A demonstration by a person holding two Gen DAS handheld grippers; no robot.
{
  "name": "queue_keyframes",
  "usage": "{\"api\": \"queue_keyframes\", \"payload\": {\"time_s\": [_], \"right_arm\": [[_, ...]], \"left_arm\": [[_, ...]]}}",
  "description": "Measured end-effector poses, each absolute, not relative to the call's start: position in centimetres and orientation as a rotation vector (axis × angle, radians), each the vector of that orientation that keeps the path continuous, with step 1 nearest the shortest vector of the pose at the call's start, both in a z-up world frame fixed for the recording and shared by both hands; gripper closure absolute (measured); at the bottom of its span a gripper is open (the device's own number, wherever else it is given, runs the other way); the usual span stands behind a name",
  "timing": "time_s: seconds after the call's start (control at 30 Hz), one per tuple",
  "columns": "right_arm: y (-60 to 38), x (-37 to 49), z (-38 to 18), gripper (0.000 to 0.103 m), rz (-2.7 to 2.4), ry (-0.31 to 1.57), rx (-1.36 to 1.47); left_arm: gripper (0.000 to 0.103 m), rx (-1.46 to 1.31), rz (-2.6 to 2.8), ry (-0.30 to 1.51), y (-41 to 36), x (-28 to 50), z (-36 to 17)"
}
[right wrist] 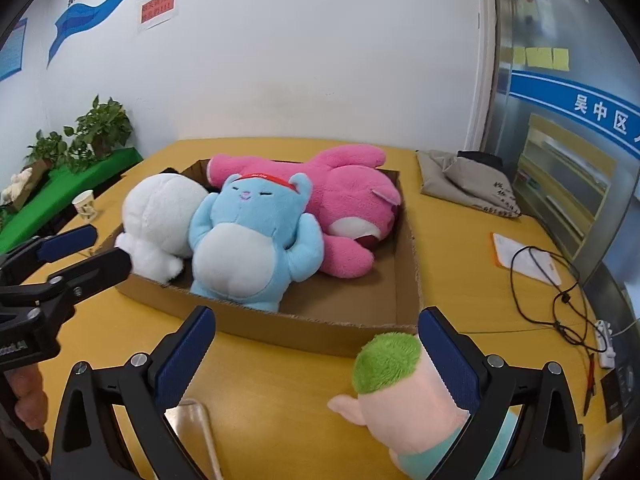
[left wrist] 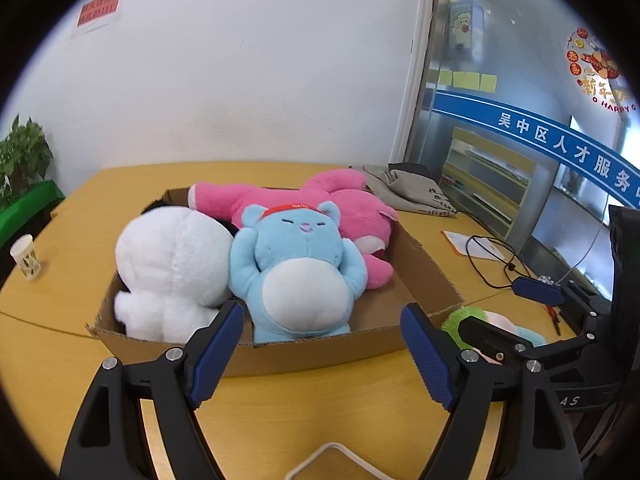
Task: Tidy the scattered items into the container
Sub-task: 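Withdraw both grippers and move them toward the green-haired pink pig plush, then close the right gripper on the pig plush while the left gripper grips it too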
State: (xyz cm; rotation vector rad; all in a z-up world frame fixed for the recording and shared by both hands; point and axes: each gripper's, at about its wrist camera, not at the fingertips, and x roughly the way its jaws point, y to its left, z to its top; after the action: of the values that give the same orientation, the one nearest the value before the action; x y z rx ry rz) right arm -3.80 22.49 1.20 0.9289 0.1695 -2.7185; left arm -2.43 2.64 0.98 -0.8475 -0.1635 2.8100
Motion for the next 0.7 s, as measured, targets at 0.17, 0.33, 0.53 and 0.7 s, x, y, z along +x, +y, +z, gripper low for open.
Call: {"api": "queue_keyframes", "payload": {"time_s": [0.17,0.33,0.53,0.7], "right_arm": [[26.2,-2.6,1.0,0.0,-2.683,0.183,0.899],[31.4,-1.8,-0.7,0.0,-2.624,0.27,0.965],[34.5,-2.1,-5.8,0.0,-2.53,0.387,1.127],[35.3,-1.9,-8.0,0.011,-2.574,0.288,1.181]], "left_arm": [[0.022,-0.891,2.729,-0.24,2.5,-1.8,-0.2],[0.022,-0.916,2.688,-0.291,2.5,-1.6,-1.5],[0.022,-0.98,2.627,-0.333,3.4,-2.1,-2.9],[0.022,-1.013,2.579,-0.347,3.9,-2.5,-3.8]]}}
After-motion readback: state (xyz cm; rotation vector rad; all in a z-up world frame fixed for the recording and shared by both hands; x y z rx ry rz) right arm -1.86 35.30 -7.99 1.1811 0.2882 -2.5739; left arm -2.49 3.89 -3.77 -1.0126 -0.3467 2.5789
